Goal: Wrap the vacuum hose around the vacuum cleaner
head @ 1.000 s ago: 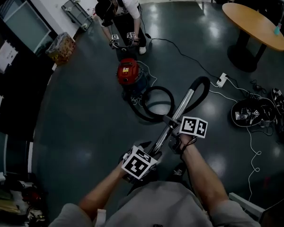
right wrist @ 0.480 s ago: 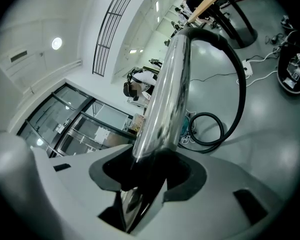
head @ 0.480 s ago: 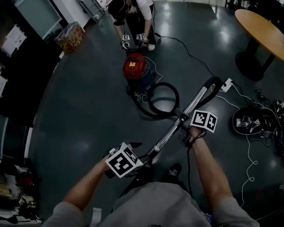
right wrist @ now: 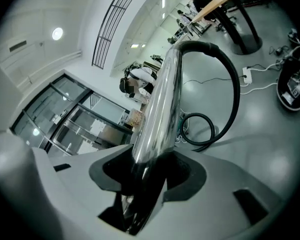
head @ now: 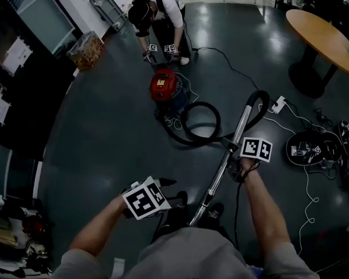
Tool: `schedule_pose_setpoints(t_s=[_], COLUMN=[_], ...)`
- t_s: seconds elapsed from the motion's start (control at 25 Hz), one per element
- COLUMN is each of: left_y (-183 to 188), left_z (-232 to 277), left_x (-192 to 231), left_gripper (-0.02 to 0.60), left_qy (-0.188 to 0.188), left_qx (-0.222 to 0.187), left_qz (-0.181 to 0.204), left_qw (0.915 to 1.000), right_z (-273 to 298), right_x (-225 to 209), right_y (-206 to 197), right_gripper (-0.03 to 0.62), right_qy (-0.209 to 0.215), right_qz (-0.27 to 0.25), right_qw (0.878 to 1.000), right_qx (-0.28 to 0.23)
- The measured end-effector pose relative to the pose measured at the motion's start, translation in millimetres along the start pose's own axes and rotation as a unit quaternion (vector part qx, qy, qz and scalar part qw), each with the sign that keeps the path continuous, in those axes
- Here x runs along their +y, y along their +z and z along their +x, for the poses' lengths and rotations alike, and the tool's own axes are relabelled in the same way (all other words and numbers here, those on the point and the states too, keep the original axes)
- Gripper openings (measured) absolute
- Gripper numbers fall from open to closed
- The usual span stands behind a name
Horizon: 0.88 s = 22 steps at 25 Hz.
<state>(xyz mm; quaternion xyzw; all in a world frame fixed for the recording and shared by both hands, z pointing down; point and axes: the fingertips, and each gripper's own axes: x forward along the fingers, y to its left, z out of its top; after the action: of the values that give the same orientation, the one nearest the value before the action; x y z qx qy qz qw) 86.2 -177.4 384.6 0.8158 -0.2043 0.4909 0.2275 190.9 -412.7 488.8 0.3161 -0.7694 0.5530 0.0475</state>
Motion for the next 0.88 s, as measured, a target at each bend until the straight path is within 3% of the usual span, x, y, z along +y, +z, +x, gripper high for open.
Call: schedule_pose_setpoints(t_s=[0.16, 0.36, 0.88], left_y=[19, 47, 115], left_z=[23, 43, 101], left_x=[32, 73, 171], left_gripper=[0.235, 0.235, 0.235], left_qy=[0.065, 0.135, 0.122], left_qx=[-0.016, -0.032, -0.036], left_qz=[0.016, 0.071, 0.166], left_qw=[0.9976, 0.9878, 0.9779], right_z=[1, 9, 75], right_x=[1, 8, -5], right_y=[-13, -14, 11], right_gripper=[0.178, 0.175, 0.16], right_qy=[-0.001, 0.002, -0.02], right_qz=[-0.053, -0.103, -0.236], right_qw=[0.998, 0.993, 0.969], right_qx=[0.04, 0.058, 0.064])
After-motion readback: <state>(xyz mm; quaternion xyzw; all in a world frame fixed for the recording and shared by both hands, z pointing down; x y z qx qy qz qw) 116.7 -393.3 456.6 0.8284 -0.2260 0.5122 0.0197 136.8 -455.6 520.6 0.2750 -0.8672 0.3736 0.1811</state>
